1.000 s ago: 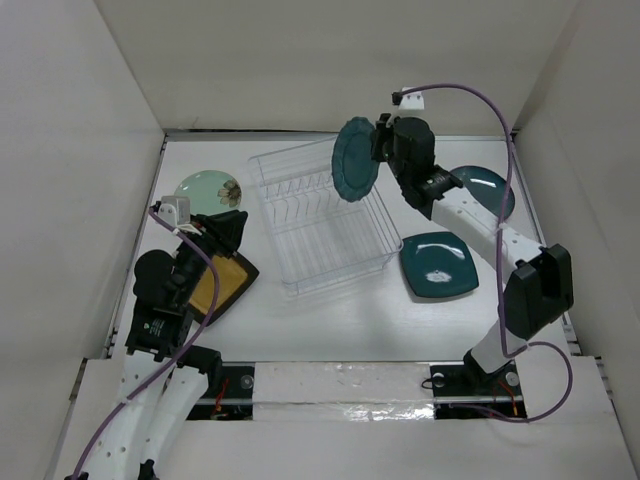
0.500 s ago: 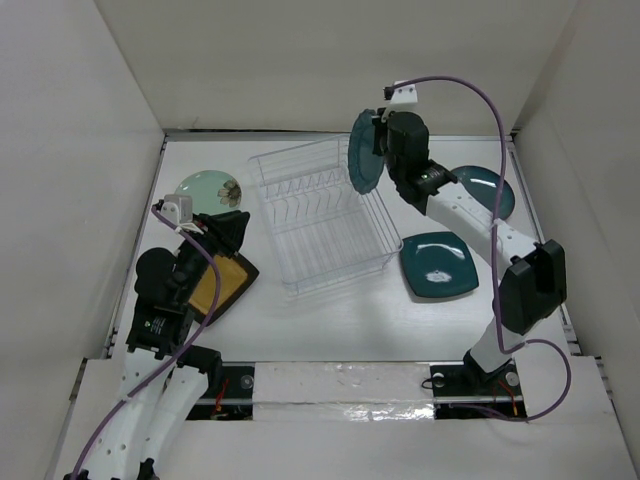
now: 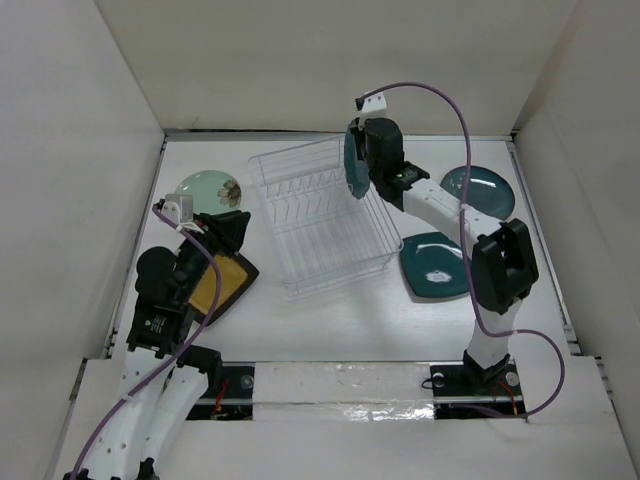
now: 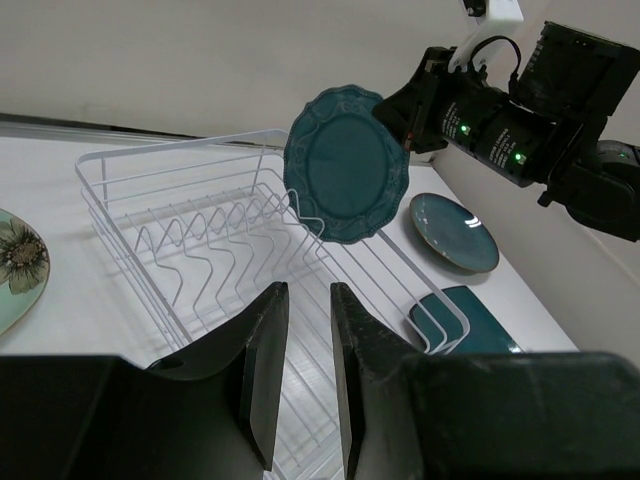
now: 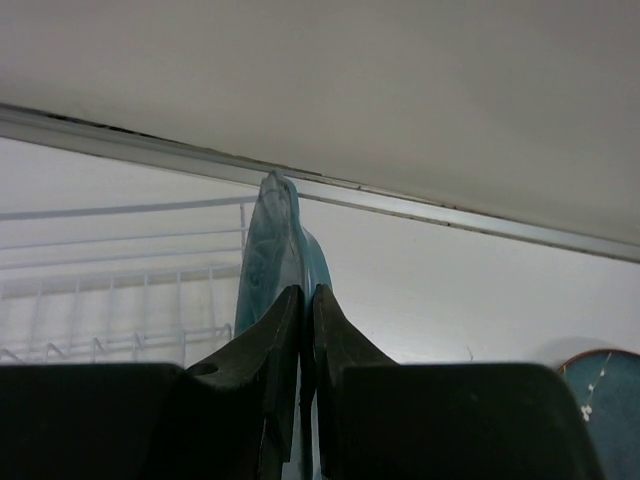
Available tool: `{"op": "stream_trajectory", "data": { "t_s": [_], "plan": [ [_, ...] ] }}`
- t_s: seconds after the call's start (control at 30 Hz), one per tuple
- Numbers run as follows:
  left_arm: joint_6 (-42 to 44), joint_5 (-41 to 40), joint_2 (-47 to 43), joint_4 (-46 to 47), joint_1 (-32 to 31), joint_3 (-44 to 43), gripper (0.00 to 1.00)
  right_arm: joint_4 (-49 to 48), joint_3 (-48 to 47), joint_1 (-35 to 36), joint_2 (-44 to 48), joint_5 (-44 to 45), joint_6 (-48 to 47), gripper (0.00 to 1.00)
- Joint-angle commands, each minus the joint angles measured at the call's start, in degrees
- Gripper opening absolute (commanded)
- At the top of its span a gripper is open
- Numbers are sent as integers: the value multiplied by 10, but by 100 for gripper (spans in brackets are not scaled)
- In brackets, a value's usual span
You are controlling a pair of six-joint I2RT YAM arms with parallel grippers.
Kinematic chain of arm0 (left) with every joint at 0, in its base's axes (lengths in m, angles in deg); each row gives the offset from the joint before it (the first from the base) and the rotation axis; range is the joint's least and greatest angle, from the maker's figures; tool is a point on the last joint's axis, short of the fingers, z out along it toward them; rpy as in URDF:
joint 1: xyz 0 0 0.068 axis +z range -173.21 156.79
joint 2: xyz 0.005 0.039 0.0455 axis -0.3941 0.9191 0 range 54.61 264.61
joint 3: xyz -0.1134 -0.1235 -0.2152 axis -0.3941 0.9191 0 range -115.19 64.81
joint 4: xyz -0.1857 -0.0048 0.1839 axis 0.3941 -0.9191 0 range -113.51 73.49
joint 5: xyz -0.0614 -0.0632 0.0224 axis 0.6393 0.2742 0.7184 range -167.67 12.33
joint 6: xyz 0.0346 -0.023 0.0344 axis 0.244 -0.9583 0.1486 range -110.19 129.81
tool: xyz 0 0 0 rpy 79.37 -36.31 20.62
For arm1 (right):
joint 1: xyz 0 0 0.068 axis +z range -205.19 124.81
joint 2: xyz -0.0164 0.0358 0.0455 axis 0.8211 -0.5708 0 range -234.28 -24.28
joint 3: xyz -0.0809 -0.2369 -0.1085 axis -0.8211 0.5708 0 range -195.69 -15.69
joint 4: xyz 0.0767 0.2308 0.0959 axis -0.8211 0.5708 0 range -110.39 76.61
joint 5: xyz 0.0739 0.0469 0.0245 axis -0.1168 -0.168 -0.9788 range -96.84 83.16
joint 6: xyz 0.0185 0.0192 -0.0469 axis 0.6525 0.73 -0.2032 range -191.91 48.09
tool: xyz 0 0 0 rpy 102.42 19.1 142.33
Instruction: Load the plates into the dish rack
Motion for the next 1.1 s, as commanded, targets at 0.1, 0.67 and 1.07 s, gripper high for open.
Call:
{"op": "stream_trajectory", "data": {
  "t_s": [0.1, 0.67, 1.07],
  "plan": [
    [6, 7, -3, 29, -3, -5, 21, -121, -16, 23, 24, -12, -38, 0],
    [6, 9, -2, 28, -3, -4, 21, -78, -30, 40, -33, 5, -54, 13],
    [7, 5, -3, 26, -3, -6, 22, -17, -33, 13, 54, -66, 56, 58]
  ]
}}
